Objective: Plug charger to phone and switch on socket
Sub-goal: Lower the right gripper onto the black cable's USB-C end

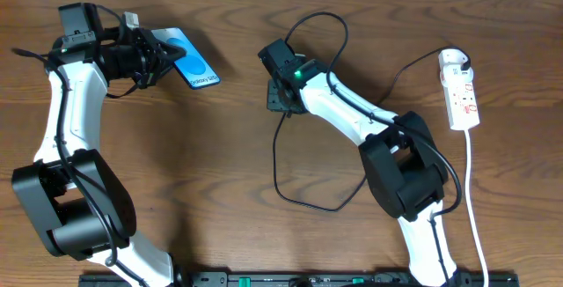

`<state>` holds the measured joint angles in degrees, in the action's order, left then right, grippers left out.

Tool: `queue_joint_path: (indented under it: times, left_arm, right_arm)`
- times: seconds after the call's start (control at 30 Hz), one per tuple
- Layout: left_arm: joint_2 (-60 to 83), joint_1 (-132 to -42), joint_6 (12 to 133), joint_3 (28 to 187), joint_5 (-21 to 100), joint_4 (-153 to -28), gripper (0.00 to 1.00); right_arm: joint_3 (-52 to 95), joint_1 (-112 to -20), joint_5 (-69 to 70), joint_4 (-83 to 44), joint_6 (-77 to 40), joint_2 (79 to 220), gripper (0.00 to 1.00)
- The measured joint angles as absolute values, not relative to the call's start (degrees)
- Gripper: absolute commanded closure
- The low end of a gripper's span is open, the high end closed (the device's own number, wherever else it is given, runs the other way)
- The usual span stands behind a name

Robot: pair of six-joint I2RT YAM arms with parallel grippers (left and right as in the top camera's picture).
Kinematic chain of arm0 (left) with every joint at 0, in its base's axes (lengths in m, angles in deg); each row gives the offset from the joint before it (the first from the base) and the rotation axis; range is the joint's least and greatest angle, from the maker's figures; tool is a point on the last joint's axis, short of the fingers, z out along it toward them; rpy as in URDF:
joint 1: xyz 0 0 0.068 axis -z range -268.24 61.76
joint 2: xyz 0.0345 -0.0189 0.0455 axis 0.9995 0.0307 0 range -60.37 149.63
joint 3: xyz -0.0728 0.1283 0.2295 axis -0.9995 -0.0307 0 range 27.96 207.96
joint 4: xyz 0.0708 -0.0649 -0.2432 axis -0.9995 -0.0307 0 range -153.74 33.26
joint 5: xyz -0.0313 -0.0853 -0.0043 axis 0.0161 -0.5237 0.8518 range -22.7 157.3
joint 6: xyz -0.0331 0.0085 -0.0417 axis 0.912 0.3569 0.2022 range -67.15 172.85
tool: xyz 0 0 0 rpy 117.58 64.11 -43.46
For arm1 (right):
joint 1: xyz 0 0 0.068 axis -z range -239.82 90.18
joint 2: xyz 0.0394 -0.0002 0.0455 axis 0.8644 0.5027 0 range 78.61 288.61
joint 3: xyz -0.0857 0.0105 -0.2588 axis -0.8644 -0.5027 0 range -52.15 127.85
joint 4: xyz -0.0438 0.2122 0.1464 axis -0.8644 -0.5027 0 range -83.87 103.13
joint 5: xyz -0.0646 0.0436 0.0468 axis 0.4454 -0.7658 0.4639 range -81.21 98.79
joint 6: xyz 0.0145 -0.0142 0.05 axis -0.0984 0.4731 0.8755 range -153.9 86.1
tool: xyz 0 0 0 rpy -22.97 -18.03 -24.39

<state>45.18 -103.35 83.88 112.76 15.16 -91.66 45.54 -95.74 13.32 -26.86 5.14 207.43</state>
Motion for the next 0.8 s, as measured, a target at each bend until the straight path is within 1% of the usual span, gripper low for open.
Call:
queue_joint_path:
  times: [0.2,0.33,0.4,0.47,0.67,0.8]
  left_arm:
    - [45.2,-103.4,83.9,112.8,15.2,-91.7,0.93]
    - [45.2,-103.4,83.9,112.8,15.2,-91.6,0.93]
    - [45.2,-103.4,83.9,112.8,15.2,-91.7,0.93]
    - [45.2,-103.4,83.9,112.8,15.2,-91.7,0.93]
    - [45.2,-103.4,83.9,112.8,15.2,-91.7,0.93]
    - [45.2,-103.4,83.9,112.8,15.2,-91.7,0.93]
  right_arm:
    - [45.8,-95.7,13.8,-26.4,5.7,208.5,0.64]
    - [45.8,-95.7,14.0,-26.4,6.3,208.5,0.74]
    - [45.8,-95.7,14.1,-26.5,6.5,208.6,0.82]
    - [45.8,-95.7,14.3,-26.5,7.0,208.7,0.99]
    - [46.0,-95.7,14.5,-26.7,7.5,208.8,0.99]
    - [46.2,-95.3,13.1,-26.8,4.9,208.8,0.99]
